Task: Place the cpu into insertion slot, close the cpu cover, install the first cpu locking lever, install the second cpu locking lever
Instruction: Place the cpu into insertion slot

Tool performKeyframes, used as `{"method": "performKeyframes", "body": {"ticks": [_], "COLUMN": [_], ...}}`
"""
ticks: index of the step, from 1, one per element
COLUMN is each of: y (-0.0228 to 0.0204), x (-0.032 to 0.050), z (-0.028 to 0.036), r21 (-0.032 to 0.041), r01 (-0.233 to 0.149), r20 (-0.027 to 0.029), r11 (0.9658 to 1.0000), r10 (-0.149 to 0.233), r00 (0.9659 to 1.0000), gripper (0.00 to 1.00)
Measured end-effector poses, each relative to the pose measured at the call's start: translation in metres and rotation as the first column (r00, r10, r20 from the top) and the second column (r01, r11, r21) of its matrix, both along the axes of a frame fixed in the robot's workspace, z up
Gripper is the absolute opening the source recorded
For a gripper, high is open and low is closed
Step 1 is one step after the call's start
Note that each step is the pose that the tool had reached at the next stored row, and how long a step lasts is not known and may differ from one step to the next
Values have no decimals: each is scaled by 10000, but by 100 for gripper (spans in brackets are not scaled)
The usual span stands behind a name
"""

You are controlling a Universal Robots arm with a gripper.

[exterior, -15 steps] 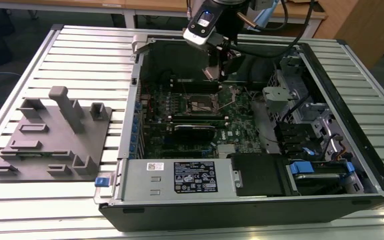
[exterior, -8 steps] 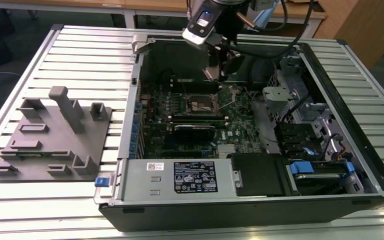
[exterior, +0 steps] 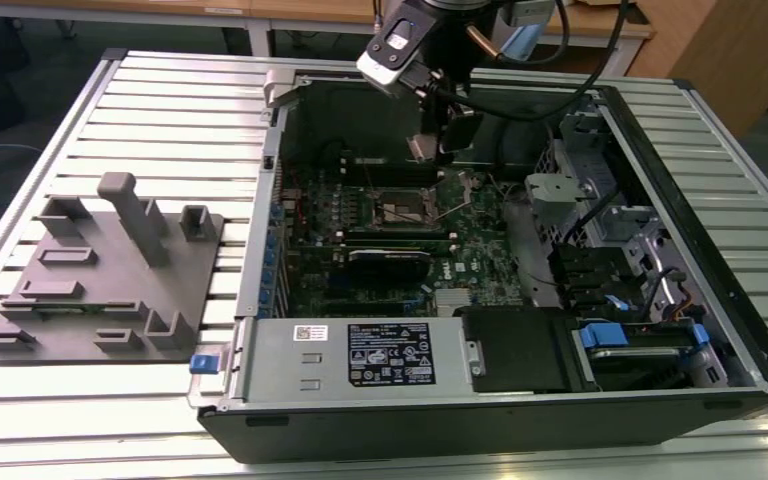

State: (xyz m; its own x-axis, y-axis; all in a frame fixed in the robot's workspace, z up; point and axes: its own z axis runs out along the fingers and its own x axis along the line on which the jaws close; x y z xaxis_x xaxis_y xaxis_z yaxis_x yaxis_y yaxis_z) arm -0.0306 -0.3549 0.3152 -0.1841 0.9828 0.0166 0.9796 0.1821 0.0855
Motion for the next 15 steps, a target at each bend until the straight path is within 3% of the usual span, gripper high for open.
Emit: {"method": "performKeyframes", "body": {"ticks": [15], "y": [0], "x": [0], "z": [-1], "r21": [1], "r01": [109], "r20": [1], "r11": [9999], "r10": [-109], "r00": [9999], "gripper": [54]}}
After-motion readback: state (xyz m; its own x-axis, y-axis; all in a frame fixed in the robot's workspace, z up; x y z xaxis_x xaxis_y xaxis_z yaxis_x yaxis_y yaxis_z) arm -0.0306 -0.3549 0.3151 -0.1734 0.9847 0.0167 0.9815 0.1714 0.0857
